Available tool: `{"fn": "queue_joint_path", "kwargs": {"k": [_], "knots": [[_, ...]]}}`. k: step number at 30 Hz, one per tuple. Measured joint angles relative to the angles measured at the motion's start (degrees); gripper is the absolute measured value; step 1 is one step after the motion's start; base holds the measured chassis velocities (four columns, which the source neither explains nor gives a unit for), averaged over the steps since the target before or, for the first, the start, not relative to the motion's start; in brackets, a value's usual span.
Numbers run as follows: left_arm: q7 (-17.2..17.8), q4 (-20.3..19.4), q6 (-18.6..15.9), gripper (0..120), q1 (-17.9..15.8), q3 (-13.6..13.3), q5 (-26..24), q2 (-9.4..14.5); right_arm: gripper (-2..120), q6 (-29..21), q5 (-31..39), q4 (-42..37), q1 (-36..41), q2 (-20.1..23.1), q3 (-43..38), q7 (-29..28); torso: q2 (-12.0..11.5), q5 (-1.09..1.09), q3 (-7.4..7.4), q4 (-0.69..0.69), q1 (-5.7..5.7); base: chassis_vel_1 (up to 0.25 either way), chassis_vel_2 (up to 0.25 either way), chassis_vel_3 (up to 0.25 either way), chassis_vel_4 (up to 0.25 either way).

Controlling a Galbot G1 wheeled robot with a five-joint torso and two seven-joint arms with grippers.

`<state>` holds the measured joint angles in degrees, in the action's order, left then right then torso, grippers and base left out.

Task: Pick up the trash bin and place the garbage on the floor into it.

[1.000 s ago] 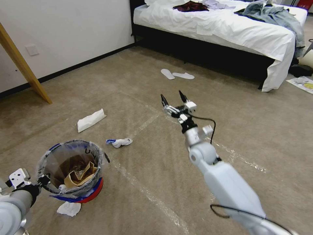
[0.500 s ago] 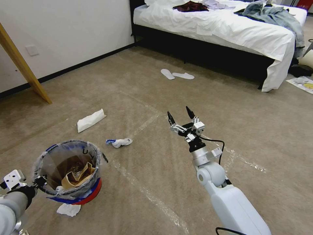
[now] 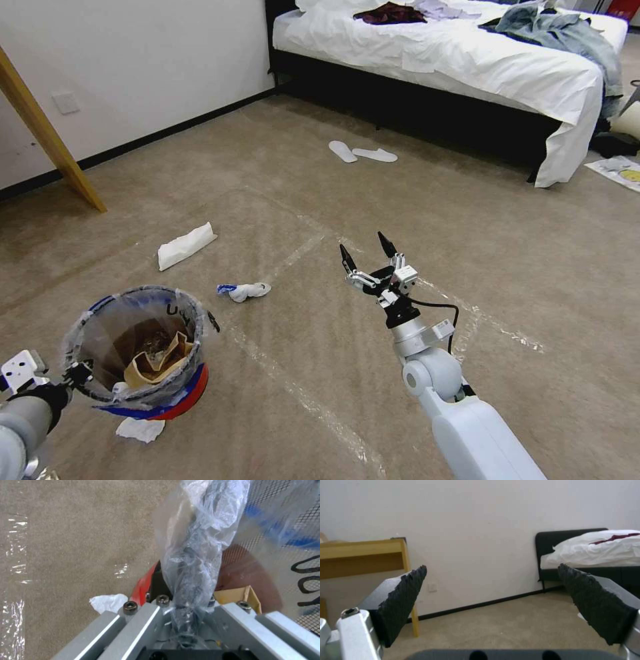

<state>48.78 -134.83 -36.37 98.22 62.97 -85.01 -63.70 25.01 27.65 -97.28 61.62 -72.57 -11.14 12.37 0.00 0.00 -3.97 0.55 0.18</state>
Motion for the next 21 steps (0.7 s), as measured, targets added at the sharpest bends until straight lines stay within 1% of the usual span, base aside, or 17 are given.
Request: {"fn": "queue_joint_path", "kwargs": {"k": [18,21], "knots": [[-0.04,-0.43,0.24,0,0.12,-0.26,0.58,0.23,100,0.59,-0.77,1.15,-0.38,-0.36,0.89,0.86,0.0,0.0,0.0,0.0,0.0,0.0,0.0,0.0,0.0],[-0.07,-0.43,0.27,0,0.12,-0.45,0.88,0.15,100,0.6,-0.74,1.25,-0.4,-0.36,1.07,1.1,0.0,0.0,0.0,0.0,0.01,-0.051,0.056,0.061,-0.06]]}}
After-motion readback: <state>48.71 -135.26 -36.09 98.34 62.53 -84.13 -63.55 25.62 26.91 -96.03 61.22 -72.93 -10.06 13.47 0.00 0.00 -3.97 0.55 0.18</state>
